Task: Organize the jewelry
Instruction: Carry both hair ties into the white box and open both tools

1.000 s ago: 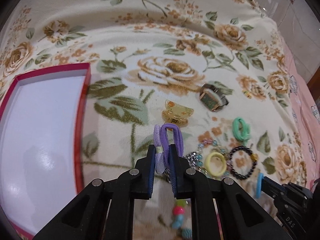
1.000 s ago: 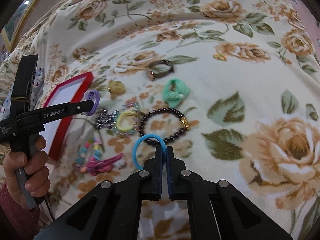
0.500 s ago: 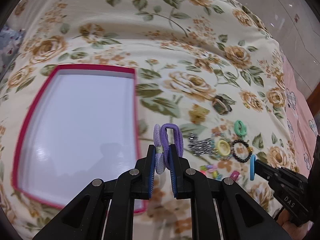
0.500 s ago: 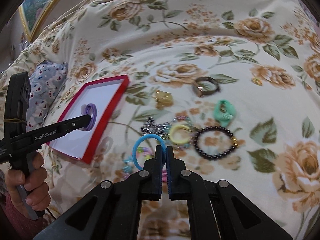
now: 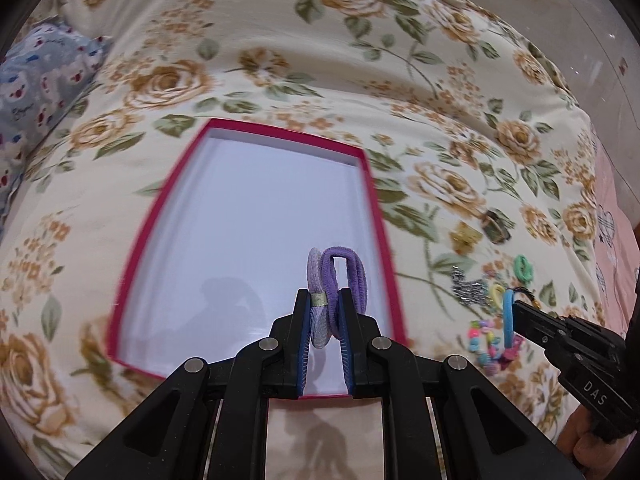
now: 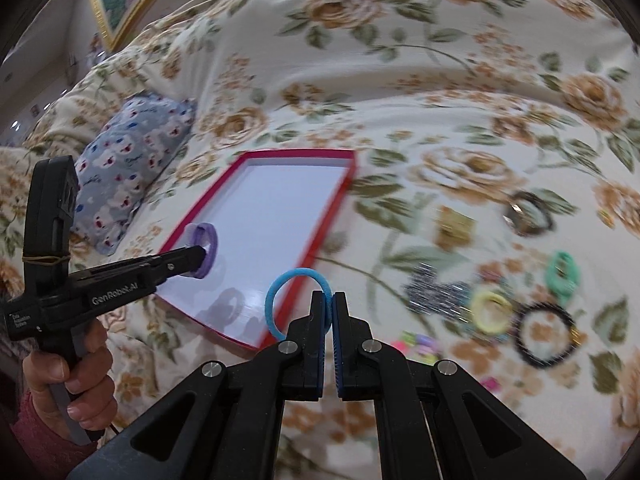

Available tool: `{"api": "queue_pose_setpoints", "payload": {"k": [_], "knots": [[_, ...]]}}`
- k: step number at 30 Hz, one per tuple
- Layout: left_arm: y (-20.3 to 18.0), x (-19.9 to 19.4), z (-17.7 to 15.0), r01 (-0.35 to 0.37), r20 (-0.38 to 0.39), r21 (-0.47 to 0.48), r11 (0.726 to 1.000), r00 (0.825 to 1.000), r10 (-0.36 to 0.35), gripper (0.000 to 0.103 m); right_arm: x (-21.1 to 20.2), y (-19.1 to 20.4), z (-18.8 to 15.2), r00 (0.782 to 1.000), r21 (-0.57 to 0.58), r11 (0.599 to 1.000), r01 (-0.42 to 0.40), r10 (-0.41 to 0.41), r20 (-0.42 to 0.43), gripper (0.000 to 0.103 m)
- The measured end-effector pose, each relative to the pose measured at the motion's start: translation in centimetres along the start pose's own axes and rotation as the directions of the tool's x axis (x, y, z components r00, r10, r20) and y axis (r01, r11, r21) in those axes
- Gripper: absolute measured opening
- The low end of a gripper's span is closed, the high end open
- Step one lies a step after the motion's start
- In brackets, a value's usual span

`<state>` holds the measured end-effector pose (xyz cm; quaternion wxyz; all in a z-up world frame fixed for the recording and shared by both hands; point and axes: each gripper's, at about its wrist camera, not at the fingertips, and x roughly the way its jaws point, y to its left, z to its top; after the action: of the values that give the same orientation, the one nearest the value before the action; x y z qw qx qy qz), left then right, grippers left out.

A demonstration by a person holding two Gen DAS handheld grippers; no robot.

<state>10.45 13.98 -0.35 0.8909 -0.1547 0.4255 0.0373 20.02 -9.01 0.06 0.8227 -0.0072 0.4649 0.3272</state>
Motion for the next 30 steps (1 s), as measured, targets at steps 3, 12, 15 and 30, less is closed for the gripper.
{"api": "queue_pose_setpoints", "payload": {"k": [3,12,15,30], "knots": [[1.5,-0.5,-0.1,-0.034,-0.001,-0.006,0.999,0.999,0.034,0.012,1.7,1.9,0.6,0.999,-0.033,0.999,-0.036,0.035,-0.022,0.003],[4.2,0.6,0.3,-0.078,-0.032,-0.060,0.995,0.997,0.077,0.013,7.3,5.5,1.2,0.991,-0.097,0.991,-0.090,0.079,-0.112,0.003],[4.8,1.6,0.6,-0.088,-0.050,-0.071,0.994,0.995,0.084,0.013,9.2,5.7,1.1,0.987,-0.107,0.991,-0.081,0.065,-0.150,0.003],[5.8,4.8,0.8,-0.107,-0.113,-0.062,0.992,0.989,0.100,0.017,11.6,5.8,0.5,0.977,-0.122,0.990,-0.073,0.047,-0.207,0.008]]}}
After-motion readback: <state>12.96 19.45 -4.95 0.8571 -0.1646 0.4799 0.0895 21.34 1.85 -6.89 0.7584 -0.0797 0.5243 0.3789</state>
